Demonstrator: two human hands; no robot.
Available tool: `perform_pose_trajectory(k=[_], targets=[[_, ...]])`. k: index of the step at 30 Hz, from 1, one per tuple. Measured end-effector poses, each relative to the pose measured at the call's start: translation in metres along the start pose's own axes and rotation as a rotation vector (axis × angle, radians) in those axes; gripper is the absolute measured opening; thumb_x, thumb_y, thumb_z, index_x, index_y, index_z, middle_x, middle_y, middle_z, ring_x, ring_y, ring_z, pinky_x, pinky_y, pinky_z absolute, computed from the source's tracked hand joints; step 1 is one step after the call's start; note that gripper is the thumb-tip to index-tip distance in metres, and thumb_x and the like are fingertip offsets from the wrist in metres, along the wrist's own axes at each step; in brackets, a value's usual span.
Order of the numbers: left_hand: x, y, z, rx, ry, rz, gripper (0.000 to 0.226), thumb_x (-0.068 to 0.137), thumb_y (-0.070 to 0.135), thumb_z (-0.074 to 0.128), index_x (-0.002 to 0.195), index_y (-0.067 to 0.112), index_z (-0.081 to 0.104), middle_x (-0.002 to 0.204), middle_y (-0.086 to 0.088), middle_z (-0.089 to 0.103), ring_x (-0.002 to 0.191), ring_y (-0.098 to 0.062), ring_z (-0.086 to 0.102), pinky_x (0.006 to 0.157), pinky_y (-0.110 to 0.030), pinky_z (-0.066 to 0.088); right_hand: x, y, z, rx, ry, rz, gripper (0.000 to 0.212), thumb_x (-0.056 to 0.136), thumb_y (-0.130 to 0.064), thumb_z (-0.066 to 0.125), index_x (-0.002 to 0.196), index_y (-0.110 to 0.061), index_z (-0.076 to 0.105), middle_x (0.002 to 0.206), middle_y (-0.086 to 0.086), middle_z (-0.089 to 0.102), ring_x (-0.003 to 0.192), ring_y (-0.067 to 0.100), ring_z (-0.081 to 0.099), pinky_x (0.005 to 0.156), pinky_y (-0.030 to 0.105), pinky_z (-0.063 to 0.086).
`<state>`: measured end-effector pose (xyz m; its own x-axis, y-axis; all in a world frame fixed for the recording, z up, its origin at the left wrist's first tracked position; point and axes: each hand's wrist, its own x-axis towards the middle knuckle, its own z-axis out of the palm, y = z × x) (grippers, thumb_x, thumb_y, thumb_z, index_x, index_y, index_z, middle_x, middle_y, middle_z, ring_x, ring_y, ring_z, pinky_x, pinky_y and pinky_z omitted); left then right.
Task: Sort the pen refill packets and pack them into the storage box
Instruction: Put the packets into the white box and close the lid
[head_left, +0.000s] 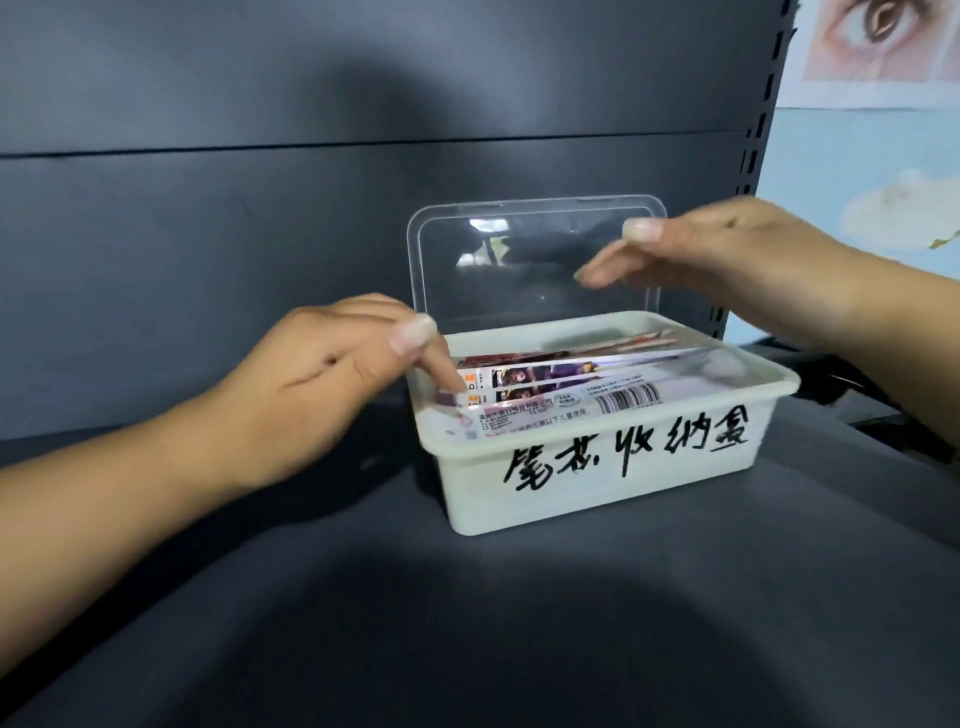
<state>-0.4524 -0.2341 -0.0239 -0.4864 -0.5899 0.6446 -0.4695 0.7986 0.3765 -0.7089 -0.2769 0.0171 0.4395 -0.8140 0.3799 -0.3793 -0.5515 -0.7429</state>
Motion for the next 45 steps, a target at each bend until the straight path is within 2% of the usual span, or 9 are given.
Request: perform_pose_trajectory(k=[7,13,18,21,25,30,34,37,45], targets=[[0.04,-0.027,-0.002,0.145,0.298,-0.354,0.017,0.088,0.036,0.051,0.097,0.023,0.058,0.094,0.008,0.057,0.084,0.005,0.052,0.076,0.0,0.035,0.037,0.051,-0.027,-0.12,0.54,0.256,0.04,0.083,-0.043,0.058,0.113,-0.017,0.051,0.107,-0.002,0.054,0.099,0.019,0.053,0.091,0.036,0.045],[0.073,-0.04,0.011,-0.193,0.42,-0.666,0.028,0.084,0.047,0.047,0.096,0.023,0.057,0.111,-0.011,0.064,0.107,-0.031,0.059,0.099,-0.047,0.044,0.045,0.051,-0.018,0.244,0.455,0.335,0.051,0.087,-0.047,0.049,0.129,-0.02,0.043,0.094,-0.004,0.053,0.098,0.02,0.053,0.087,0.037,0.045],[0.079,-0.017,0.012,-0.512,0.539,-0.743,0.022,0.093,0.034,0.047,0.079,0.018,0.052,0.079,-0.004,0.06,0.064,-0.013,0.059,0.054,-0.016,0.053,0.039,0.035,-0.02,0.415,0.452,0.337,0.031,0.084,-0.048,0.053,0.104,-0.023,0.054,0.083,-0.002,0.051,0.084,0.016,0.052,0.083,0.034,0.045],[0.075,0.002,0.005,-0.556,0.584,-0.701,0.019,0.091,0.03,0.051,0.082,0.014,0.055,0.069,0.002,0.058,0.04,0.0,0.054,0.054,-0.014,0.05,0.031,0.026,-0.021,0.489,0.474,0.208,0.016,0.083,-0.039,0.06,0.082,-0.024,0.057,0.082,-0.006,0.055,0.085,0.011,0.055,0.094,0.033,0.044],[0.053,0.03,-0.004,-0.459,0.621,-0.503,0.018,0.086,0.028,0.059,0.068,0.024,0.058,0.08,0.003,0.061,0.079,-0.009,0.056,0.083,-0.022,0.044,0.009,0.016,-0.033,0.54,0.436,0.055,0.012,0.08,-0.034,0.063,0.08,-0.022,0.064,0.094,-0.005,0.066,0.099,0.011,0.061,0.092,0.032,0.048],[0.002,0.049,0.012,-0.104,0.48,-0.322,0.013,0.078,0.024,0.066,0.07,0.031,0.059,0.084,0.008,0.061,0.07,0.012,0.054,0.072,-0.002,0.039,-0.03,0.032,-0.037,0.52,0.274,-0.041,0.036,0.039,-0.043,0.078,0.067,-0.02,0.076,0.075,-0.009,0.074,0.082,0.003,0.068,0.073,0.015,0.053],[-0.016,0.041,0.024,-0.067,0.448,-0.245,0.005,0.071,0.034,0.064,0.07,0.037,0.062,0.091,0.009,0.053,0.085,0.015,0.053,0.082,-0.003,0.038,-0.045,0.04,-0.03,0.353,0.264,-0.042,0.01,0.059,-0.022,0.073,0.062,-0.031,0.075,0.076,-0.018,0.073,0.084,0.001,0.065,0.079,0.01,0.05],[-0.023,0.035,0.03,-0.044,0.384,-0.19,0.01,0.069,0.046,0.056,0.075,0.052,0.062,0.093,0.025,0.054,0.094,0.013,0.05,0.09,-0.007,0.04,-0.054,0.04,-0.029,0.258,0.231,-0.068,0.036,0.072,0.001,0.065,0.059,-0.031,0.074,0.074,-0.022,0.072,0.074,-0.008,0.064,0.069,0.003,0.046],[-0.027,0.029,0.042,-0.027,0.285,-0.195,0.01,0.068,0.052,0.054,0.076,0.055,0.059,0.096,0.042,0.047,0.102,0.016,0.047,0.092,-0.006,0.037,-0.07,0.049,-0.028,0.279,0.217,0.033,0.03,0.069,0.002,0.065,0.06,-0.025,0.075,0.09,-0.01,0.068,0.079,-0.006,0.065,0.074,0.004,0.047]])
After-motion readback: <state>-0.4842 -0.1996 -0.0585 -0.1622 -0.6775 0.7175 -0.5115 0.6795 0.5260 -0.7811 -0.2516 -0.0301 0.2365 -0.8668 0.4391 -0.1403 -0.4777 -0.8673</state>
